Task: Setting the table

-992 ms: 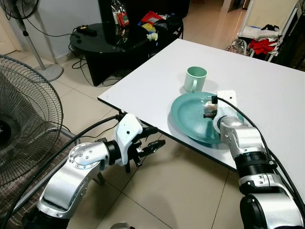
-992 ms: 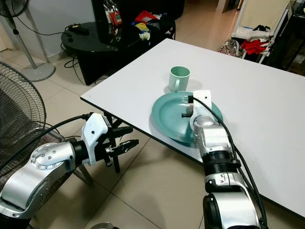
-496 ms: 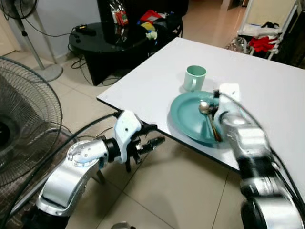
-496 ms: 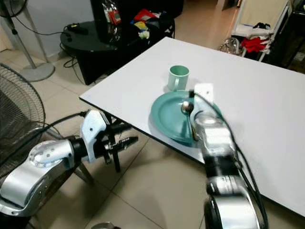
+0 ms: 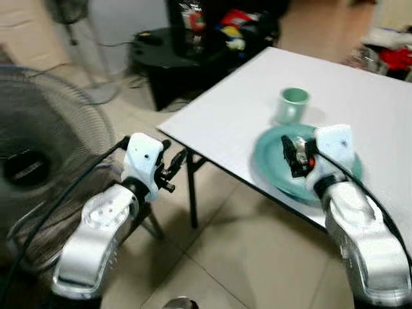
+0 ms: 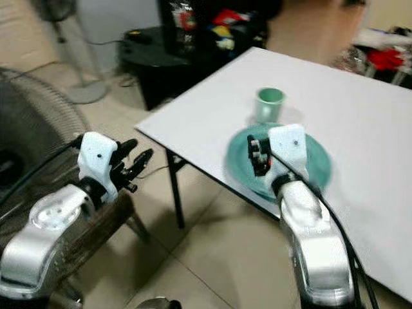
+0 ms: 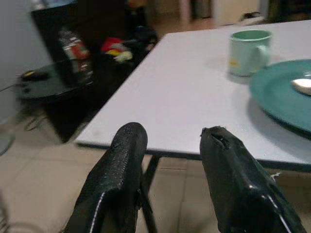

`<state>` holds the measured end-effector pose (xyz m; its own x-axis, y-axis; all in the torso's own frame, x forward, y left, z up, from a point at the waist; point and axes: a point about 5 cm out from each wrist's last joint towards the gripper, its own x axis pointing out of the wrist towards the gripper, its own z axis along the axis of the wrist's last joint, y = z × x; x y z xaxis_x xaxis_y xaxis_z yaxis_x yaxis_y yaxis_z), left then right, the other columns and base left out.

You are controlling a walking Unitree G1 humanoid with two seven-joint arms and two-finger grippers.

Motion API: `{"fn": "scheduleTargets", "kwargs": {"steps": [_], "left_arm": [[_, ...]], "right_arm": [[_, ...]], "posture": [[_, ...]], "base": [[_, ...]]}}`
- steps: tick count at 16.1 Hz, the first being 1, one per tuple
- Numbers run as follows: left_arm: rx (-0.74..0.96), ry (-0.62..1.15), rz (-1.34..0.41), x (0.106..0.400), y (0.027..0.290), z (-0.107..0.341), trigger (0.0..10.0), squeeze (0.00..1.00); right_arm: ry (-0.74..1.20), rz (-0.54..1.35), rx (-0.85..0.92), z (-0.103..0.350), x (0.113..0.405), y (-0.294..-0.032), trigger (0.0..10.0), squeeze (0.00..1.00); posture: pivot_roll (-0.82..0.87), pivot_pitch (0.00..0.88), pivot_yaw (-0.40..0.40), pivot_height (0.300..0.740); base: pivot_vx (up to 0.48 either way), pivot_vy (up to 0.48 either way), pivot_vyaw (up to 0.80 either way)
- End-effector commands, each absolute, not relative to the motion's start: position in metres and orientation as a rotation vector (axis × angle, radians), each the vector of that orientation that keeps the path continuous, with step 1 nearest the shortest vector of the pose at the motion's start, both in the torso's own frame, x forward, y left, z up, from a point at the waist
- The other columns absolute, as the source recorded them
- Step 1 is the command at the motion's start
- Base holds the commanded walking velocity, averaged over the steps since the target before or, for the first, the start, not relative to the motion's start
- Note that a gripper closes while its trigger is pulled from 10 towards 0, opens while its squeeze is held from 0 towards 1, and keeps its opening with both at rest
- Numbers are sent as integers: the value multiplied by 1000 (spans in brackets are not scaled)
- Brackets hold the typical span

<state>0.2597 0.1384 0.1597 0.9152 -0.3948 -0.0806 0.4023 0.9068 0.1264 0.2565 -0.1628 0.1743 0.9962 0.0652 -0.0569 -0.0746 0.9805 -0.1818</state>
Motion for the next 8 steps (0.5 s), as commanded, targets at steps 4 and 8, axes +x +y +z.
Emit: {"fn": "scheduleTargets", "kwargs": {"steps": [4, 8], "left_arm": [[153, -29, -206, 262, 149, 162, 10000, 0], [143, -40, -72, 260, 167, 159, 10000, 0]], "right_arm": [[68, 107, -113, 166, 243, -161, 10000, 1000], [70, 80, -142, 158, 244, -166, 10000, 1000]], "posture": [[-5, 0, 105, 740], [43, 0, 75, 740]], "base": [[0, 0, 800], [0, 0, 800]]}}
